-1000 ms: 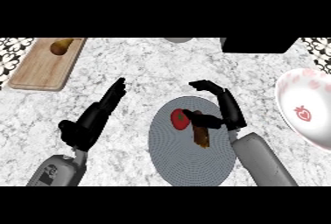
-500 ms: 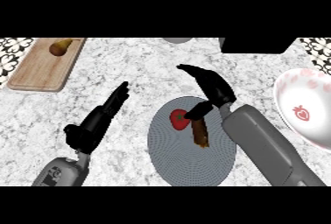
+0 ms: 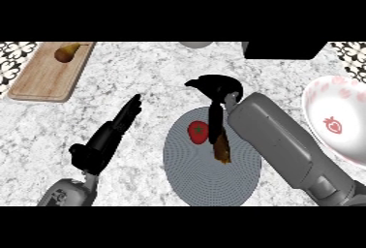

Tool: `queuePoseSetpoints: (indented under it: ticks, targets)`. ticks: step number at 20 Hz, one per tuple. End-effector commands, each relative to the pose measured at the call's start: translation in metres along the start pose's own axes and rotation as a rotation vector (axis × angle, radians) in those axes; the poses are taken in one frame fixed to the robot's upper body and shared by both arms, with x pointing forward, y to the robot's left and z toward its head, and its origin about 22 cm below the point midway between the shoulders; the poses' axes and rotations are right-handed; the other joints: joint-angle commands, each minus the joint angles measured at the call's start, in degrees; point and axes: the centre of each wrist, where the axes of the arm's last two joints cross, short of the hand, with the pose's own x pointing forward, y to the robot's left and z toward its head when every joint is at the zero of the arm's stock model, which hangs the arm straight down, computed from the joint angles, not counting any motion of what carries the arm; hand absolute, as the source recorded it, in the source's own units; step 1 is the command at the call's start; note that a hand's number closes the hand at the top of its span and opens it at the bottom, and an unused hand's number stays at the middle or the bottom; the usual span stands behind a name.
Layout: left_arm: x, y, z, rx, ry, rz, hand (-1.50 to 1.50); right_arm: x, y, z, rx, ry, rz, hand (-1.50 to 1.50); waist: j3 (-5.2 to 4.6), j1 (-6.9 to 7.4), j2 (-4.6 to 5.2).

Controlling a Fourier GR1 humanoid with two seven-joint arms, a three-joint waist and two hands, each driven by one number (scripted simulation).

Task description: Pick the tomato from the placemat and place it in the bowl

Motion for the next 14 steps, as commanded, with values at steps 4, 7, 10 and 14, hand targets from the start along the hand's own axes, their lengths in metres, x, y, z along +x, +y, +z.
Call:
queuePoseSetpoints:
  ticks: [4, 7, 10, 14]
  targets:
    - [0.001, -0.003, 0.003, 0.008, -0.003, -0.001, 0.0, 0.044, -0.028, 0.012, 0.168, 0.072, 0.047, -1.5, 0.12, -0.44, 0.16]
    - [0.002, -0.002, 0.005, 0.014, -0.017, -0.006, 0.0, 0.056, 0.001, -0.002, 0.182, 0.118, 0.054, -1.5, 0.14, -0.31, 0.24]
    - [0.002, 0.01, 0.003, 0.01, -0.009, 0.012, 0.0, 0.04, 0.0, 0.007, 0.175, 0.119, 0.051, -1.5, 0.14, -0.52, 0.25]
    - [0.011, 0.004, 0.004, -0.002, -0.01, 0.011, 0.0, 0.063, 0.025, 0.006, 0.142, 0.104, 0.075, -1.5, 0.15, -0.42, 0.25]
